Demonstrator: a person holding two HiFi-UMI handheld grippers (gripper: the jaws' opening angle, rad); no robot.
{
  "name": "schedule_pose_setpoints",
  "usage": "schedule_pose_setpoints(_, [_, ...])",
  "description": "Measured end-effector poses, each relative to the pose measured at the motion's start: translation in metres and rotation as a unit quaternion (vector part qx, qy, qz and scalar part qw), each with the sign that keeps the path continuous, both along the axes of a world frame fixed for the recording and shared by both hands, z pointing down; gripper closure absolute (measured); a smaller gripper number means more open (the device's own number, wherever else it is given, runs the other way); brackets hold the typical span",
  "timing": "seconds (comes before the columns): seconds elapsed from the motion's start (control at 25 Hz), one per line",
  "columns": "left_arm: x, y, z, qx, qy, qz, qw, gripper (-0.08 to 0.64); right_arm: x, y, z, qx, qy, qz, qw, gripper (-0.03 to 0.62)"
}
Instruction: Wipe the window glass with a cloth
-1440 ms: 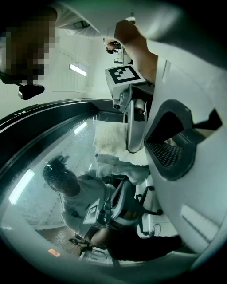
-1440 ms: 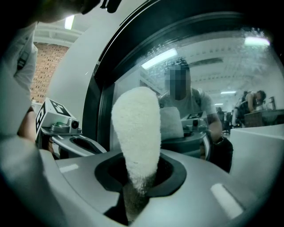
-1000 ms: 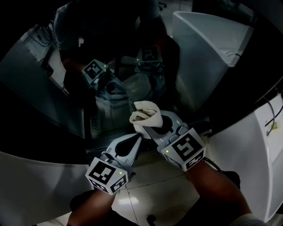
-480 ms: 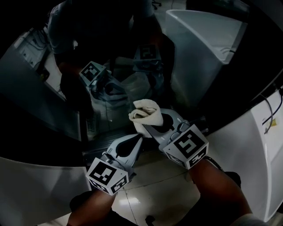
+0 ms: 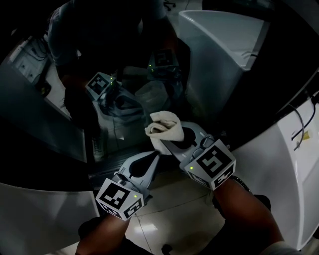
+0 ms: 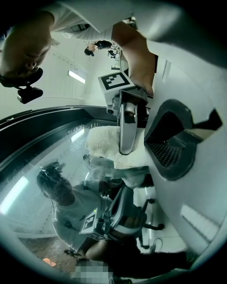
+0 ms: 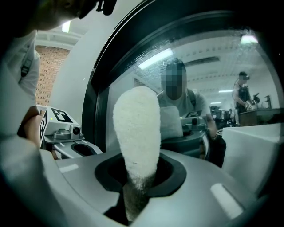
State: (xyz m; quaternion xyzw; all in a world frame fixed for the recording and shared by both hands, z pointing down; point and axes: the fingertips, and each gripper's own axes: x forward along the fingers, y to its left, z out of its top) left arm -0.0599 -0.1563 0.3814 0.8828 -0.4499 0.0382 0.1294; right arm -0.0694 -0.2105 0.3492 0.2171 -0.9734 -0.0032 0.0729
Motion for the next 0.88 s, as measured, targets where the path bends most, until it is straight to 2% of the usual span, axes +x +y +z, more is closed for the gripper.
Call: schedule_pose_setpoints(0.88, [-0.010,-0.002,0.010,-0.008,0.001,0.023,0.9997,0.545,0.022,-0.017,0.003,-0.004,0.009,0.053,0.999,0.509])
